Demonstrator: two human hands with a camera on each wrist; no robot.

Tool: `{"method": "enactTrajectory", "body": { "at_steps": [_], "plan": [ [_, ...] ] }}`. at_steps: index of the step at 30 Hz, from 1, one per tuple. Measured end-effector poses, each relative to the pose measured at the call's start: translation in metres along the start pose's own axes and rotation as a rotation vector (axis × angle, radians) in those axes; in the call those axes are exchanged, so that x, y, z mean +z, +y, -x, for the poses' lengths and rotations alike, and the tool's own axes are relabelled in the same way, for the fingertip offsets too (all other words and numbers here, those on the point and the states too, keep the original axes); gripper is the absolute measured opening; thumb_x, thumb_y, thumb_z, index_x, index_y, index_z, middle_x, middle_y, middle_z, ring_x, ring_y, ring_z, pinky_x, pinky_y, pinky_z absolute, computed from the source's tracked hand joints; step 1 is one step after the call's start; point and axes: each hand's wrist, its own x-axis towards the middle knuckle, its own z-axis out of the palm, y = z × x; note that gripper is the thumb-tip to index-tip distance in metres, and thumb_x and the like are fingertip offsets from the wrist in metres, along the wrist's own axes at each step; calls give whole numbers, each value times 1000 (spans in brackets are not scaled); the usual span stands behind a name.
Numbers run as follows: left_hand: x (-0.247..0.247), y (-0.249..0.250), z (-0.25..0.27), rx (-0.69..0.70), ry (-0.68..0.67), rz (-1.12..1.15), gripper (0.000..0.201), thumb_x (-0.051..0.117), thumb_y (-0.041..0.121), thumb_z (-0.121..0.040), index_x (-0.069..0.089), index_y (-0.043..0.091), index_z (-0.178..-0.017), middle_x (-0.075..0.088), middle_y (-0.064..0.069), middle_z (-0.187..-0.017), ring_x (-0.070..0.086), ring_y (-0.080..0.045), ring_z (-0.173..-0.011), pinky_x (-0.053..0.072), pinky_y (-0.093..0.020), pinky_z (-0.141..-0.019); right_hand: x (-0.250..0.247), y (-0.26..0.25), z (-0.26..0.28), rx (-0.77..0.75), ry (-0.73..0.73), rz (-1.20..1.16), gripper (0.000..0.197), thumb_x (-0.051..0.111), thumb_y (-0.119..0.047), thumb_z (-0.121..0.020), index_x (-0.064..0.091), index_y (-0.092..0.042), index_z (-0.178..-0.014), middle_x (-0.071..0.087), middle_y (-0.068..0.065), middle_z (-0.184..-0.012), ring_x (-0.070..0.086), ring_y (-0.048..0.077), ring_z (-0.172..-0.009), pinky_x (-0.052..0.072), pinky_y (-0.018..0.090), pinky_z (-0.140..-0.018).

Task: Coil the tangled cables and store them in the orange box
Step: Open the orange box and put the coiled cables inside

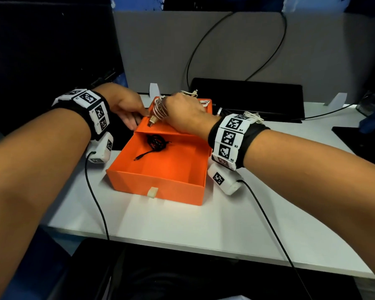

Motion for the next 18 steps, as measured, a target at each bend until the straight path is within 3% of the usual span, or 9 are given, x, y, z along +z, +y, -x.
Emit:
{"method": "enactTrajectory", "body": {
  "at_steps": [2,5,8,10,13,15,18],
  "plan": [
    [0,-2,-1,12,10,3,31,49,21,-108,67,-4,-106,73,-22,-92,74,-24,-58,62,-31,-53,-6,-1,3,1,19,-45,22,55,-22,-101,67,-13,-117,69,14,-116,69,37,-104,45,37,-71],
    [1,-6,-2,41,35,28,25,47,14,-107,62,0,-93,66,-20,-85,68,-25,-56,60,-29,-48,-29,-7,23,-60,93,-99,32,57,-33,-101,63,-16,-128,67,12,-121,66,38,-109,41,36,-73],
    [2,-7,-1,56,-19,0,26,49,5,-101,60,1,-78,62,-15,-72,63,-20,-52,53,-23,-45,-52,-22,60,-223,120,-118,35,57,-42,-99,63,-17,-122,67,9,-117,67,36,-104,49,40,-75],
    [1,-6,-2,26,-21,6,28,50,13,-104,65,-2,-86,69,-17,-77,67,-19,-51,56,-24,-47,-57,-29,84,-289,-19,-19,31,55,-40,-100,66,-16,-117,68,10,-113,66,35,-96,49,40,-71],
    [1,-5,-4,5,-32,23,40,48,29,-109,66,-6,-110,73,-23,-100,74,-25,-65,63,-30,-58,-44,-33,100,-256,-240,182,17,52,-18,-103,66,-13,-110,62,7,-96,55,28,-79,45,38,-67],
    [1,-3,-3,-5,-31,30,41,49,30,-108,66,-7,-115,74,-24,-102,75,-27,-69,64,-32,-61,-31,-32,96,-206,-299,234,19,51,-5,-102,67,-11,-110,65,7,-99,56,26,-79,49,39,-67],
    [-1,-1,-2,-9,-30,27,40,50,28,-108,65,-7,-117,74,-23,-99,75,-29,-70,64,-32,-58,-15,-33,80,-135,-364,230,22,55,0,-100,68,-9,-115,66,6,-102,63,28,-89,52,41,-71]
  ]
}}
